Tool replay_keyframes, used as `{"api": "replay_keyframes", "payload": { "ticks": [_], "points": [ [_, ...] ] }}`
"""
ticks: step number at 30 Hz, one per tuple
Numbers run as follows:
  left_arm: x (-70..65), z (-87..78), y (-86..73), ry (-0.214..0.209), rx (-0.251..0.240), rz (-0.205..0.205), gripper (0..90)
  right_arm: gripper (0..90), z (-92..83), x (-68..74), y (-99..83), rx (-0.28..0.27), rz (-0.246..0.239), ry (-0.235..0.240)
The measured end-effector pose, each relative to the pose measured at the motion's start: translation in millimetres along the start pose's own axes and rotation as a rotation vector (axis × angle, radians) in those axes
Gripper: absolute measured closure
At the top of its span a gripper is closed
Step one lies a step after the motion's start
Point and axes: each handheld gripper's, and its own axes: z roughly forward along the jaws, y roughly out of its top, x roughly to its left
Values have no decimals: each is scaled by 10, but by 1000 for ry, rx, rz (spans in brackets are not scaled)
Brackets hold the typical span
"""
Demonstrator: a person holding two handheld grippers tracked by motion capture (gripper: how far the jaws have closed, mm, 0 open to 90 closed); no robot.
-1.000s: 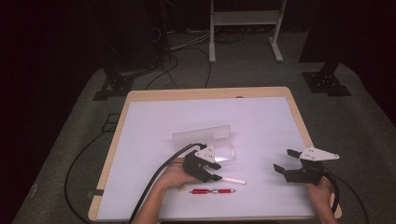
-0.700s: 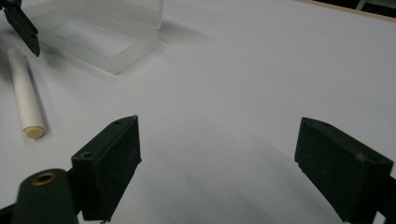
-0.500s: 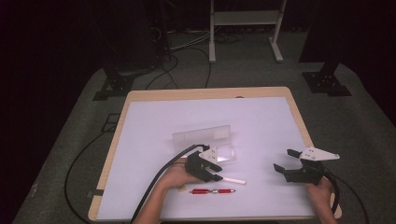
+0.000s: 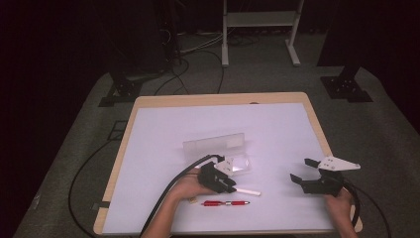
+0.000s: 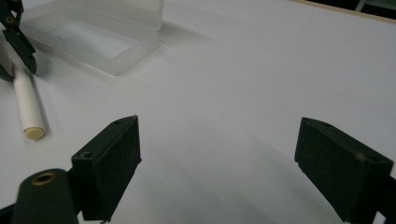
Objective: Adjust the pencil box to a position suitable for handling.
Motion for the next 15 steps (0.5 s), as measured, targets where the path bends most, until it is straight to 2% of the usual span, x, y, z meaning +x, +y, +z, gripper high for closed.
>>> {"api": "replay_keyframes", "payload": {
  "ticks": [15],
  "points": [
    [2, 15, -2, -9, 7, 6, 782, 136, 0, 2, 0, -1, 0, -1]
  ]
}}
